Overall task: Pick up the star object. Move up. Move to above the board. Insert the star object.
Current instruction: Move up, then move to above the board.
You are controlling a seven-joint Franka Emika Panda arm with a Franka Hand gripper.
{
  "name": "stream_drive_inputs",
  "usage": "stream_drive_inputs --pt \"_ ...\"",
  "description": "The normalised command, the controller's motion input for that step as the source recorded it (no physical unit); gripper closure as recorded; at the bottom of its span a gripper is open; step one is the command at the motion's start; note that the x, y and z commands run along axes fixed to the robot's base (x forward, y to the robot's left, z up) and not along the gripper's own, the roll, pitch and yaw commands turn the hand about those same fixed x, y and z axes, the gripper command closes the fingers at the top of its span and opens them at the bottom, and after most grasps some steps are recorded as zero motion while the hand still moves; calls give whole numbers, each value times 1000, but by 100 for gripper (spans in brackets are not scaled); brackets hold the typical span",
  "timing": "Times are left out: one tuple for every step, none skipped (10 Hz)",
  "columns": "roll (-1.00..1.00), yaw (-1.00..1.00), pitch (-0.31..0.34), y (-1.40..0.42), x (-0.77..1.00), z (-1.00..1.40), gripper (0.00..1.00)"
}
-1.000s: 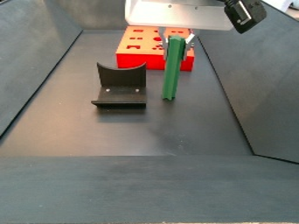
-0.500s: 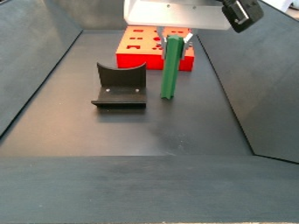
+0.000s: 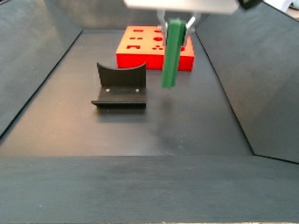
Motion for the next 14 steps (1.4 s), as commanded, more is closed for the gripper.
stream_drive_inputs --pt "-34 36 41 -23 -6 283 100" --pt "163 119 -321 -40 22 1000 100" --pt "160 116 -316 -39 26 1000 100" --pt "135 75 -201 -43 -24 1000 100" --pt "122 59 -150 -44 -31 1000 100" --pt "102 46 -75 -39 -26 889 100" --pt "79 38 1 -30 -10 646 100" --pt "63 32 39 -23 1 460 100" --pt "49 29 69 -17 14 281 100" --pt "-73 -211 817 -1000 80 248 100" --pt "-69 -187 795 -1000 86 243 100" --pt "-43 -108 665 -1000 99 254 100" --pt "-44 -45 427 -1000 114 238 100" --pt "-25 -11 283 -1000 116 240 100"
